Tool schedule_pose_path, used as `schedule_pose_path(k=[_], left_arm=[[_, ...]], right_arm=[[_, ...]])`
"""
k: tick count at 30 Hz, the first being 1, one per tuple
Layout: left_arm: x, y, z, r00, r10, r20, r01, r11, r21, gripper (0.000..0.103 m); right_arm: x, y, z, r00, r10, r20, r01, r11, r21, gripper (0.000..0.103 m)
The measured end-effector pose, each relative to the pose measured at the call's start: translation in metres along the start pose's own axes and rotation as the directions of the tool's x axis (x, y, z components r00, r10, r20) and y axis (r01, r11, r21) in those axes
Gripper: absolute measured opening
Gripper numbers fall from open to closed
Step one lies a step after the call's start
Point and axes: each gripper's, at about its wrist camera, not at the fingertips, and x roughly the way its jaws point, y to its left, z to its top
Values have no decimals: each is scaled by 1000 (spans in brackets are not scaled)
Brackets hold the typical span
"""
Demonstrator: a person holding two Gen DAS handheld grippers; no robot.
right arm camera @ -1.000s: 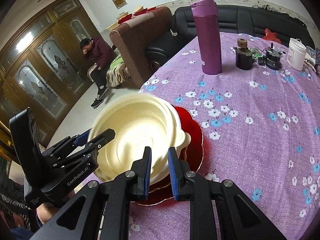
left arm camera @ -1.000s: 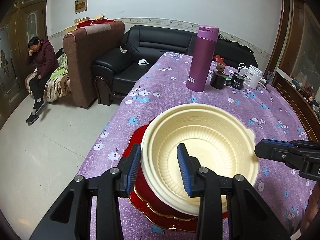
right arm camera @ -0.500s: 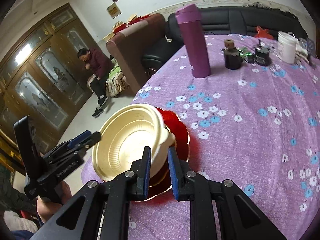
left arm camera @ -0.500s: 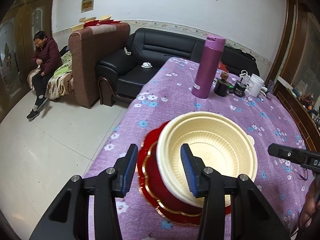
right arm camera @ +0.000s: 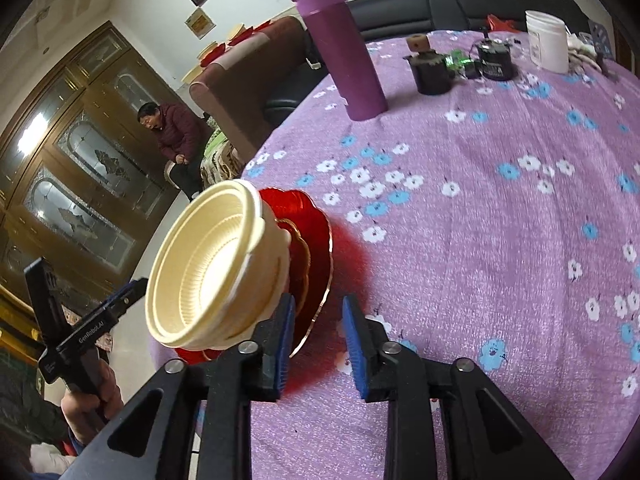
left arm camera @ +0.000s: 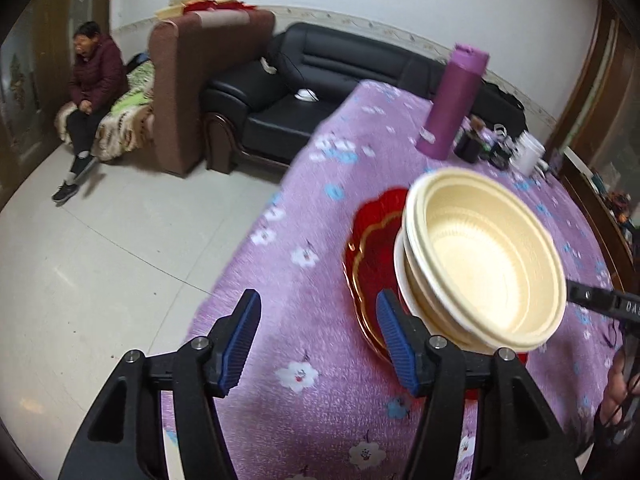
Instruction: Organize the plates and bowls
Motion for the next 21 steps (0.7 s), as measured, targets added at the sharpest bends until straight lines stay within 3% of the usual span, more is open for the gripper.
schedule_pose_path(k=[6, 10, 21], left_arm=[[13, -7, -4, 1000, -27, -12, 27, 999, 32, 58], [22, -7, -4, 999, -48, -26, 48, 998, 32, 42], [39, -17, -1, 998, -63, -27, 65, 996, 58, 15]], right_arm=[[12, -3, 0, 1000, 19, -15, -19, 1000, 20, 30], [20, -1, 0, 1000, 13, -22, -12, 1000, 14, 30], [45, 7, 3, 999, -20, -42, 20, 1000, -3, 30]])
